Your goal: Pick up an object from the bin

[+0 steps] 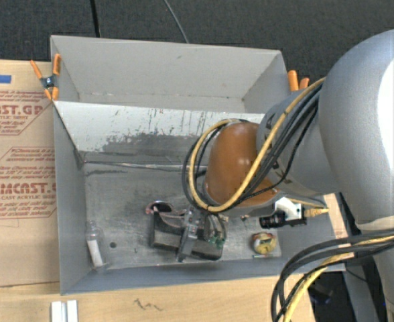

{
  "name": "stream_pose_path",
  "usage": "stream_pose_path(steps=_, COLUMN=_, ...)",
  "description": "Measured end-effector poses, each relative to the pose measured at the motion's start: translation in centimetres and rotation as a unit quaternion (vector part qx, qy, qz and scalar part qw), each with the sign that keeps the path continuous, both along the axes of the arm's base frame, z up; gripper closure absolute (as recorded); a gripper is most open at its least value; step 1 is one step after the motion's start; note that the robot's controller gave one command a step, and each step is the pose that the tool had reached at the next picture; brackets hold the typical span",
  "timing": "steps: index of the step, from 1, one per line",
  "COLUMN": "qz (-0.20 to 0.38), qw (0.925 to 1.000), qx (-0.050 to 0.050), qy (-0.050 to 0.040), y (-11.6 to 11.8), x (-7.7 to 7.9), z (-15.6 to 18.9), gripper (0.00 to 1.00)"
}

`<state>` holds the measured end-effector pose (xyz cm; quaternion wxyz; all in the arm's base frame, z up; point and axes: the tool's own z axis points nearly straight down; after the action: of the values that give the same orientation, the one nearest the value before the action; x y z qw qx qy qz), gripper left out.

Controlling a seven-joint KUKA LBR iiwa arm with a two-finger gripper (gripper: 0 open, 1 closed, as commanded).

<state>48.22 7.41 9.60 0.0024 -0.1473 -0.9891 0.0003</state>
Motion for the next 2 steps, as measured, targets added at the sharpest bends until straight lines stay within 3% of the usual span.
stream_pose_path(steps=2, qz=0.0, qw=1.0, qx=0.0, qy=0.0001, y=0.0, x=-0.06, z=1.54, gripper=1.0)
